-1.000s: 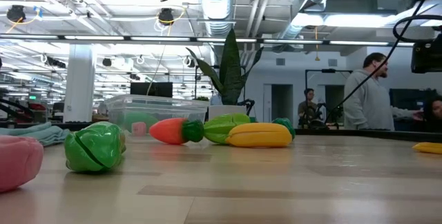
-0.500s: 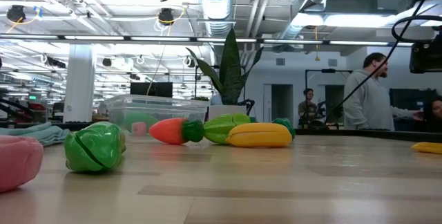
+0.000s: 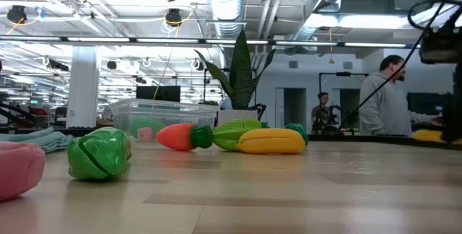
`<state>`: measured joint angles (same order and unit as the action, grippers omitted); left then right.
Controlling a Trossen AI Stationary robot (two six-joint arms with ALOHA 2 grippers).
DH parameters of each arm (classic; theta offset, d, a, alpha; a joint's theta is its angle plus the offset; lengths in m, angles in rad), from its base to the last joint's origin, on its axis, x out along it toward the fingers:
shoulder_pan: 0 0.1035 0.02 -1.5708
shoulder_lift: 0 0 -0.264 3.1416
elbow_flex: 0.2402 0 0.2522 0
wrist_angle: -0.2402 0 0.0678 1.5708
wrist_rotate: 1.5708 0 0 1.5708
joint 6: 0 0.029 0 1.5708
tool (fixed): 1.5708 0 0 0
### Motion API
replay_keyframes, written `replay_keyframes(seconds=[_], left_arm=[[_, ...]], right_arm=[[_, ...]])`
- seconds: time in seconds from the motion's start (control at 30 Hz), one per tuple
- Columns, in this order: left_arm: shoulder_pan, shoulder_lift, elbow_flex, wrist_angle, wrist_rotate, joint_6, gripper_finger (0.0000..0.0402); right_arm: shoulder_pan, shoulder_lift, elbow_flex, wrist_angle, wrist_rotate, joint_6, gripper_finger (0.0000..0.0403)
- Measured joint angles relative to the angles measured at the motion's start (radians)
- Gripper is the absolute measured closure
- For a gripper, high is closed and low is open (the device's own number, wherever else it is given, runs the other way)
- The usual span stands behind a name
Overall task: Pick and placing Produce into tupperware
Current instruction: Put the yellow chili pepper into the transparent container
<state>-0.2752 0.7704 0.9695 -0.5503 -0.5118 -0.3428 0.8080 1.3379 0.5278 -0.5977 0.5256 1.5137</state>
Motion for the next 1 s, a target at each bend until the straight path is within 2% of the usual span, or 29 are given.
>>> replay_keyframes(seconds=[0.37,0.7,1.0], left_arm=[[0.000,0.000,0.000,0.000,-0.001,0.007,0.0223],[0.000,0.000,0.000,0.000,-0.013,0.017,0.0223],[0.000,0.000,0.000,0.000,-0.025,0.028,0.0223]], right_arm=[[0.001,-0.138,0.000,0.004,0.156,0.002,0.0373],[0.001,-0.253,0.002,0.018,0.286,-0.027,0.0374],[-0.058,-0.288,0.002,0.164,0.314,-0.202,0.0375]])
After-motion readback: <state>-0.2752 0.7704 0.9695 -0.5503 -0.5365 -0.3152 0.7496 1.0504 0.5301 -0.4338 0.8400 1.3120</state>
